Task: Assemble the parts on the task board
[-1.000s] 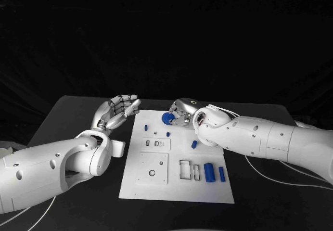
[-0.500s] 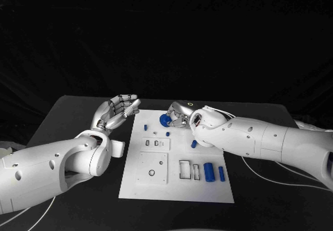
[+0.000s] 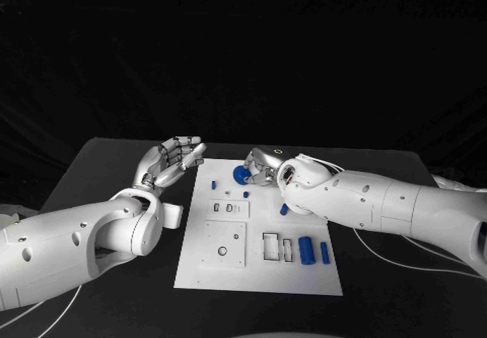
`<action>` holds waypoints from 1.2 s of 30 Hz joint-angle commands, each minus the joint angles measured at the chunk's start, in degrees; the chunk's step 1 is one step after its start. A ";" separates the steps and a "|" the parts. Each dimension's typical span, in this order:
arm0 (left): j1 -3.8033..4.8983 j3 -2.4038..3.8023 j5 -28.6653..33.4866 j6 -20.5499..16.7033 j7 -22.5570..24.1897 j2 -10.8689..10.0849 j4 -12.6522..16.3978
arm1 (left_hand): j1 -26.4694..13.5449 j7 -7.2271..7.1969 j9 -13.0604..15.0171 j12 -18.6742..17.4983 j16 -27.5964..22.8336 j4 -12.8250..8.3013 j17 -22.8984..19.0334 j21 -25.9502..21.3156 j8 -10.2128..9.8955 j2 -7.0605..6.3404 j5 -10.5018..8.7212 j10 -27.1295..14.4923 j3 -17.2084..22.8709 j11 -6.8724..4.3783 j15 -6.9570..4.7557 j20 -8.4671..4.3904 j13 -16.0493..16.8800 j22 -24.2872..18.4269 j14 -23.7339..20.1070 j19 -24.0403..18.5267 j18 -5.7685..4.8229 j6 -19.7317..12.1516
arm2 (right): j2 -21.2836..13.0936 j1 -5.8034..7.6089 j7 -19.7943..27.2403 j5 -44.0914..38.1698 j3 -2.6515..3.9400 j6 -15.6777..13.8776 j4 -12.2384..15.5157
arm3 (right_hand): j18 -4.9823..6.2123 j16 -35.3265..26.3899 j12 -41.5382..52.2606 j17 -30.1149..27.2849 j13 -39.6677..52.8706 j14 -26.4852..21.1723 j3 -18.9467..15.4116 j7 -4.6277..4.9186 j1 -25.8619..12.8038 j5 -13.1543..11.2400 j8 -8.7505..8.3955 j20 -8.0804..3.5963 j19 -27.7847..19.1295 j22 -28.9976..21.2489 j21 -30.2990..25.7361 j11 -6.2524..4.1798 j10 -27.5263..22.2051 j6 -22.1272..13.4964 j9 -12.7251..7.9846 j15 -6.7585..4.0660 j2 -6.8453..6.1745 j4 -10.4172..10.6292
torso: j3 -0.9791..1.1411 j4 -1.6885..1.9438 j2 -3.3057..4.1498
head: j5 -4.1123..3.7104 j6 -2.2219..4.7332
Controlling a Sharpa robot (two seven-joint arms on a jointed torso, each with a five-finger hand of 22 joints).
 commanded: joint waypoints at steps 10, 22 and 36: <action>0.12 0.06 -0.32 0.13 0.31 0.07 0.19 | 0.06 6.60 -0.01 -0.31 -0.22 -0.18 -0.09 -0.09 -0.23 0.49 0.20 0.16 0.24 0.01 0.08 -0.03 -0.06 -0.09 -0.02 -0.38 0.93 0.36 | 0.39 -0.08 -1.70 -1.43 -0.06 1.54 -0.22 | -0.39 0.23 0.16 15.08 15.09 6.08 -1.05 -2.41 -1.35 -3.53 -0.07 0.00 6.00 15.05 0.26 -0.30 6.06 -10.15 -4.07 -0.05 -0.75 0.58 | 0.01 0.01 -0.07 | -0.09 0.02; 0.12 0.06 -0.32 0.22 0.32 0.14 0.05 | 0.06 6.60 -0.01 -0.31 -0.22 -0.18 -0.09 -0.09 -0.23 0.49 0.20 0.16 0.24 0.01 0.08 -0.03 -0.06 -0.09 -0.02 -0.38 0.93 0.36 | -1.13 0.01 0.51 2.29 -0.06 -3.29 1.75 | -0.39 0.23 0.16 15.08 15.09 6.08 -2.69 -3.65 -1.75 -5.23 0.96 -1.15 6.00 15.05 0.26 -1.66 6.06 -12.84 -5.15 -1.27 -0.58 1.14 | 0.08 -0.04 -0.07 | 0.06 0.32; 0.11 0.05 -0.32 0.45 0.45 1.21 -1.60 | 0.11 6.60 -0.01 -0.31 -0.22 -0.18 -0.09 -0.07 -0.25 0.52 0.21 0.18 0.20 0.00 0.08 -0.03 -0.06 -0.10 0.00 -0.39 0.93 0.39 | -14.52 4.17 6.93 14.51 -0.10 -8.24 15.62 | -0.39 0.23 0.16 15.08 15.09 6.08 -4.81 -3.20 -5.47 -9.15 2.49 -1.11 6.00 15.05 0.26 -1.19 6.06 -6.53 -4.32 -1.08 1.14 5.12 | 0.09 -0.39 -0.33 | -0.77 0.39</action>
